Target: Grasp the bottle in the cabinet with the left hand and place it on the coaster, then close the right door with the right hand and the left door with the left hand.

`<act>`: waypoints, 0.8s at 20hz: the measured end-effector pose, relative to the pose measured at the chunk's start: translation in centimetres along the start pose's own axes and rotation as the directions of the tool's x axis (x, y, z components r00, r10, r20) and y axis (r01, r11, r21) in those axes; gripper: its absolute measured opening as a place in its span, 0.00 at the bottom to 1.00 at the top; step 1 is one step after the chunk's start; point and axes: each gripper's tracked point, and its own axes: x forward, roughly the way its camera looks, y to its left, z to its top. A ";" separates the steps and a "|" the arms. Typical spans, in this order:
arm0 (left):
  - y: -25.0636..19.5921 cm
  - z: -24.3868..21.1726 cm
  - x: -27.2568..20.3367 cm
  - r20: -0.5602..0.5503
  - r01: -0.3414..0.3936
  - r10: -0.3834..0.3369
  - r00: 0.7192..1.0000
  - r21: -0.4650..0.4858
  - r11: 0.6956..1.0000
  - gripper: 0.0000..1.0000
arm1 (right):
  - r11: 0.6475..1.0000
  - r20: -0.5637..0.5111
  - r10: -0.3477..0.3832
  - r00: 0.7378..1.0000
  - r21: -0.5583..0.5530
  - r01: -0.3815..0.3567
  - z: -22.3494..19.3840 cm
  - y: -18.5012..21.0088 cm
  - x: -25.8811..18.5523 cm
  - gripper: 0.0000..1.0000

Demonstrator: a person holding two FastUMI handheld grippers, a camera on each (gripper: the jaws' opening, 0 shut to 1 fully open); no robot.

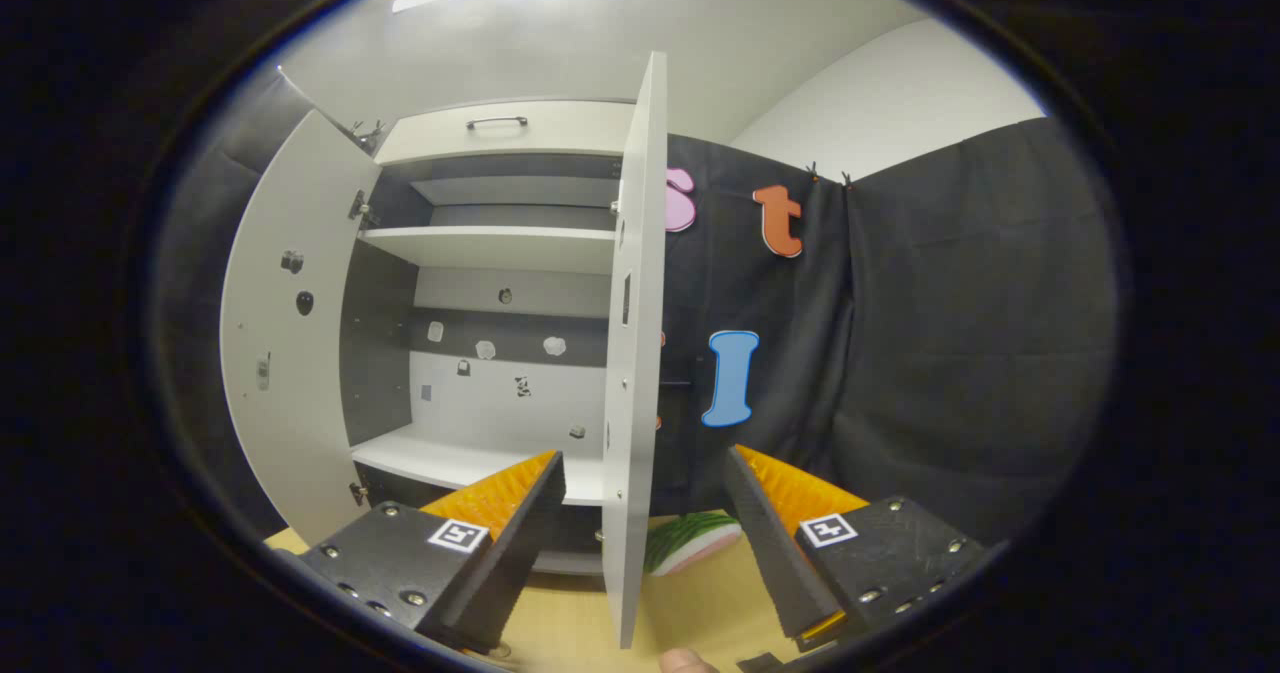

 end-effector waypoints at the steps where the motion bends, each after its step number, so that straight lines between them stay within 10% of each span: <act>1: -0.1 0.0 -0.1 0.000 0.001 -0.001 1.000 0.005 1.000 0.84 | 1.000 0.001 0.000 1.000 -0.001 0.000 0.0 -0.1 -0.2 0.98; 16: -0.7 2.8 -1.4 0.063 -0.018 0.017 0.998 0.022 1.000 0.88 | 1.000 0.001 -0.011 1.000 0.005 0.011 0.0 -0.8 -1.0 0.98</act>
